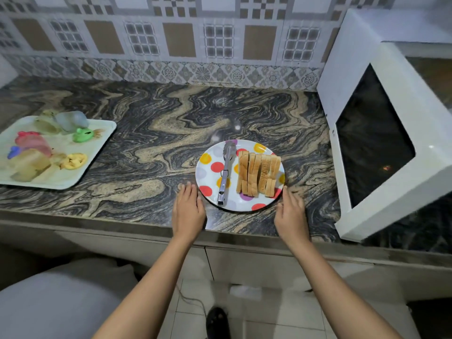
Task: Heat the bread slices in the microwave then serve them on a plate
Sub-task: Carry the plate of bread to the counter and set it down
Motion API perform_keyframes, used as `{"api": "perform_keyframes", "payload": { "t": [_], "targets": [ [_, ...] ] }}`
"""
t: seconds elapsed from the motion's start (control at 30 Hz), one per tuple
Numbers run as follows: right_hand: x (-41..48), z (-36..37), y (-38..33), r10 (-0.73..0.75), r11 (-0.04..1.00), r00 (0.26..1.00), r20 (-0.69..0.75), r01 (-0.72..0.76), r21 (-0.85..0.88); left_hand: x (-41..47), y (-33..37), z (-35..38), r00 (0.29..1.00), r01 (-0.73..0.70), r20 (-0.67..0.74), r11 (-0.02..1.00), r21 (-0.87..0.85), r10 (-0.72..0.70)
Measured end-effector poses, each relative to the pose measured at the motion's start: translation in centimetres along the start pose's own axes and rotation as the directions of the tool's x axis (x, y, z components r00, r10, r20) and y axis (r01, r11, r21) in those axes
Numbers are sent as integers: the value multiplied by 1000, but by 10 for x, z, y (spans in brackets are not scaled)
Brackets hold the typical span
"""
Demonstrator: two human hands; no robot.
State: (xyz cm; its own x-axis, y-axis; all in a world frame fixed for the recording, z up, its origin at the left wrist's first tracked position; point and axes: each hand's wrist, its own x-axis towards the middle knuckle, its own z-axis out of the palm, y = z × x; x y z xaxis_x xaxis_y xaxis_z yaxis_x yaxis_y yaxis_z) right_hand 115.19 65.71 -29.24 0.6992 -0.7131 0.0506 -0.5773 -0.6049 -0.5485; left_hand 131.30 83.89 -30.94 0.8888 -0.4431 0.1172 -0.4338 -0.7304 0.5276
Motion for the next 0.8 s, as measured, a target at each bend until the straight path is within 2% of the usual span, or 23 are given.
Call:
{"api": "perform_keyframes", "payload": {
  "t": [0.13, 0.27, 0.37, 0.43, 0.53, 0.6, 0.67, 0.8],
  "targets": [
    [-37, -12, 13, -73, 992, 993, 93, 82, -96, -45, 13, 1, 1000, 25, -7, 998, 61, -24],
    [-64, -37, 16, -118, 990, 973, 199, 131, -53, -76, 45, -2, 993, 118, -2, 984, 136, -119],
    [-77, -82, 0, -237, 971, 967, 87, 239, -5, -90, 80, -8, 996, 73, 46, 979, 188, -83],
    [-84, -121, -14, -366, 930, 922, -128, 367, -22, -92, 113, -16, 998, 26, 64, 1000, -7, -25],
    [-90, -183, -32, -513, 854, 702, -494, 478, -208, -78, 175, -33, 988, -91, 89, 942, -324, 126],
    [-83, -215, -38, -513, 851, 615, -598, 454, -264, -64, 216, -46, 967, -209, 45, 878, -430, 252],
    [-70, -236, -36, -478, 876, 609, -632, 386, -290, -54, 257, -60, 952, -253, 7, 801, -543, 306],
    [-47, -250, -21, -417, 902, 737, -532, 263, -344, -38, 319, -72, 931, -229, 13, 609, -760, 366]
  ]
}}
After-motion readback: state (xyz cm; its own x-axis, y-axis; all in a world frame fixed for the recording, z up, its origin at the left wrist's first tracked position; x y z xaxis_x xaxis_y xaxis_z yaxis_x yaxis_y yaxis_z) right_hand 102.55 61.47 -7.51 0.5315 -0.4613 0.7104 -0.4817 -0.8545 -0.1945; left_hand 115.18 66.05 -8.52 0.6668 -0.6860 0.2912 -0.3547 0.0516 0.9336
